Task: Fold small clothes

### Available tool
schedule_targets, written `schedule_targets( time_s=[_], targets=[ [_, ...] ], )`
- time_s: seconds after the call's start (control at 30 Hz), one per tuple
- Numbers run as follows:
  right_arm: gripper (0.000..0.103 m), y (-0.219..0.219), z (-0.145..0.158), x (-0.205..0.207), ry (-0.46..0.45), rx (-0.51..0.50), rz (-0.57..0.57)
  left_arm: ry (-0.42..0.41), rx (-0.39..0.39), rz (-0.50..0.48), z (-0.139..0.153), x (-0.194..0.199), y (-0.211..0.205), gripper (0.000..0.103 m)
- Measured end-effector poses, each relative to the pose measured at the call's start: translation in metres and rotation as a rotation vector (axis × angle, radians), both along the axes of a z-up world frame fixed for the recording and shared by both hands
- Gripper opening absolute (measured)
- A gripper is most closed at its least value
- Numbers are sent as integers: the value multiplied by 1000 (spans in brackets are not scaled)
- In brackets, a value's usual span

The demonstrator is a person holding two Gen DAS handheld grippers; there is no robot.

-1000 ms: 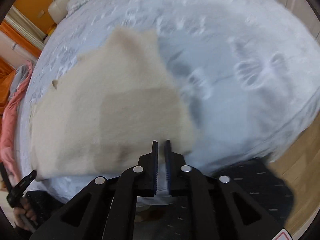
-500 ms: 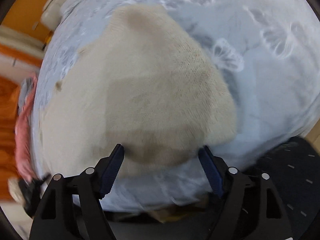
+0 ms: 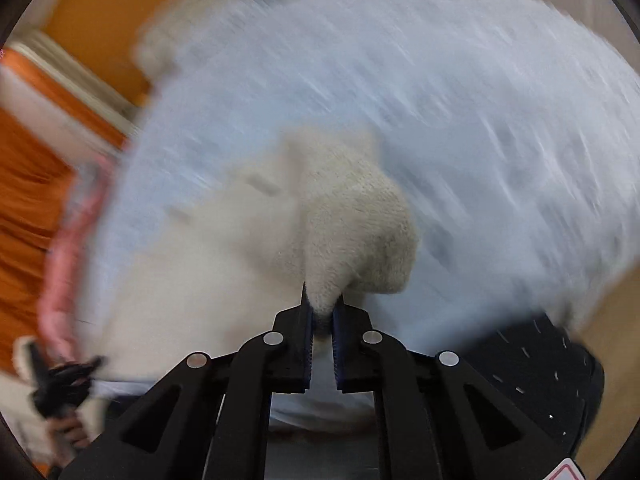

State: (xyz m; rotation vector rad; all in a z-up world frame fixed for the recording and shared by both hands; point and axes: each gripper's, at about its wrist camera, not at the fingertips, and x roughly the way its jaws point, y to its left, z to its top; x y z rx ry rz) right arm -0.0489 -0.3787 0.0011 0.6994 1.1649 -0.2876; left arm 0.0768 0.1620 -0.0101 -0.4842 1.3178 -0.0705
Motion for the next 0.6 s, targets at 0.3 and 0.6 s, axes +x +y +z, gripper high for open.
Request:
schedule_targets(
  time_s=[0.3,0.6],
  targets=[
    [55,-2,73,0,-101,-294,24,-165,159,-41,49,6,-11,53],
    [60,-10,55,117,-154,-289,188,-276,137,-161,41,110,-65,85]
  ],
)
